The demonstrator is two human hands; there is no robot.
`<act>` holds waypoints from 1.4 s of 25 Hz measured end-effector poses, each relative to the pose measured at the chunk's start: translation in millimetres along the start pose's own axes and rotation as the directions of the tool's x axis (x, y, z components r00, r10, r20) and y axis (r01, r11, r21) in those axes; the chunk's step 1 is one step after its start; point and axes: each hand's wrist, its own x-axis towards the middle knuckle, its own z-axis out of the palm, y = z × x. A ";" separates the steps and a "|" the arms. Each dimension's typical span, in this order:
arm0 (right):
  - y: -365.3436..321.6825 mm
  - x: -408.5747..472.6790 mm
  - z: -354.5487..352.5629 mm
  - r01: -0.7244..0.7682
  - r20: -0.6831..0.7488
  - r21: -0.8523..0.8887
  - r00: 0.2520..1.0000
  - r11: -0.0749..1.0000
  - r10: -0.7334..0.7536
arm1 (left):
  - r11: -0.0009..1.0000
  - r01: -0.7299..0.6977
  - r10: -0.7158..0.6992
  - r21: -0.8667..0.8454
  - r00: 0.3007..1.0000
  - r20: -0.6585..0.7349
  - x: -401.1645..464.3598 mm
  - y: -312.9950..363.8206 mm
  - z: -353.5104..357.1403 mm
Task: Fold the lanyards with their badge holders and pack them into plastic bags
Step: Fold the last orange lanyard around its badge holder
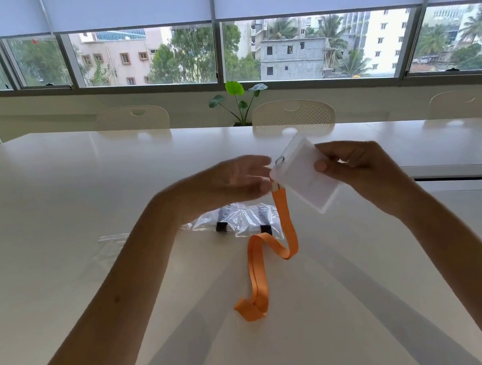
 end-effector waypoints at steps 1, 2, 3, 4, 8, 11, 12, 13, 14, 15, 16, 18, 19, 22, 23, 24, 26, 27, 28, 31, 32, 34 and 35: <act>-2.1 -0.3 -1.9 -0.015 0.069 -0.024 0.998 1.000 0.016 | 0.997 -0.051 0.054 -0.061 0.998 0.036 1.7 -1.7 5.0; -3.5 -0.4 -3.4 -0.028 0.121 -0.074 0.992 0.997 0.037 | 0.991 -0.091 0.096 -0.099 0.994 0.046 4.2 -5.0 9.9; -3.9 -0.1 -4.6 -0.044 0.150 -0.137 0.987 0.990 0.065 | 0.987 -0.111 0.116 -0.120 0.993 0.037 6.3 -8.6 13.9; -3.9 0.5 -5.9 -0.066 0.156 -0.203 0.983 0.977 0.099 | 0.988 -0.101 0.103 -0.117 0.995 0.013 7.9 -10.6 16.6; 1.2 0.7 -4.0 -0.051 0.056 -0.488 0.994 0.871 0.090 | 0.968 -0.008 0.064 0.251 0.974 -0.217 11.1 -10.9 21.8; 1.6 -0.1 9.5 0.004 -0.105 -0.606 0.991 0.796 -0.085 | 0.865 0.108 0.180 0.491 0.846 -0.502 13.8 -9.9 40.7; 1.3 0.0 15.1 0.019 -0.145 -0.624 0.980 0.782 -0.139 | 0.815 0.169 0.238 0.555 0.775 -0.586 14.9 -10.0 48.3; 1.2 0.0 20.8 0.037 -0.169 -0.647 0.967 0.761 -0.190 | 0.743 0.235 0.306 0.627 0.714 -0.630 16.5 -11.1 54.5; 1.5 -0.4 26.0 0.058 -0.176 -0.675 0.955 0.736 -0.237 | 0.672 0.293 0.352 0.680 0.681 -0.642 17.9 -12.1 58.8; 2.5 -1.5 31.1 0.077 -0.175 -0.698 0.946 0.712 -0.274 | 0.627 0.324 0.384 0.708 0.663 -0.643 18.0 -12.5 60.9; 4.0 -2.9 35.5 0.090 -0.176 -0.709 0.938 0.699 -0.299 | 0.618 0.328 0.407 0.714 0.644 -0.648 17.6 -12.8 62.0; 7.4 -5.0 41.1 0.089 -0.214 -0.687 0.924 0.721 -0.318 | 0.655 0.228 0.470 0.721 0.624 -0.624 15.1 -12.2 65.9; 8.8 -4.9 42.3 0.081 -0.245 -0.660 0.916 0.747 -0.316 | 0.680 0.148 0.511 0.718 0.608 -0.608 13.3 -12.4 70.2; 11.2 -1.6 40.8 0.014 -0.349 -0.521 0.909 0.853 -0.228 | 0.833 0.007 0.440 0.553 0.597 -0.671 12.5 -13.6 74.0; 11.7 -0.3 39.7 -0.018 -0.378 -0.466 0.908 0.885 -0.180 | 0.897 0.006 0.338 0.443 0.636 -0.694 15.0 -13.7 69.9; 11.9 0.5 39.0 -0.043 -0.392 -0.426 0.909 0.904 -0.142 | 0.957 0.015 0.201 0.289 0.687 -0.698 17.8 -13.5 64.7; 12.3 0.5 39.2 -0.063 -0.384 -0.388 0.918 0.920 -0.099 | 0.994 -0.043 -0.024 -0.096 0.794 -0.607 20.6 -9.3 59.4; 12.2 0.1 39.4 -0.065 -0.375 -0.366 0.923 0.928 -0.083 | 0.972 -0.088 -0.052 -0.217 0.822 -0.567 20.9 -7.7 59.3; 12.1 -0.1 39.7 -0.069 -0.370 -0.334 0.927 0.940 -0.063 | 0.951 -0.123 -0.057 -0.283 0.831 -0.553 21.3 -7.2 59.4; 14.3 0.8 41.9 -0.103 -0.359 -0.245 0.933 0.964 0.008 | 0.907 -0.182 -0.075 -0.381 0.818 -0.570 21.9 -7.8 58.9; 16.0 1.0 43.0 -0.115 -0.357 -0.218 0.934 0.969 0.030 | 0.900 -0.183 -0.084 -0.396 0.818 -0.569 21.9 -7.5 58.5; 19.5 0.1 44.5 -0.130 -0.351 -0.154 0.934 0.980 0.069 | 0.892 -0.164 -0.106 -0.421 0.830 -0.548 22.3 -6.6 57.9; 21.2 -0.7 44.4 -0.135 -0.352 -0.124 0.932 0.983 0.084 | 0.897 -0.147 -0.112 -0.417 0.837 -0.536 22.3 -6.3 57.8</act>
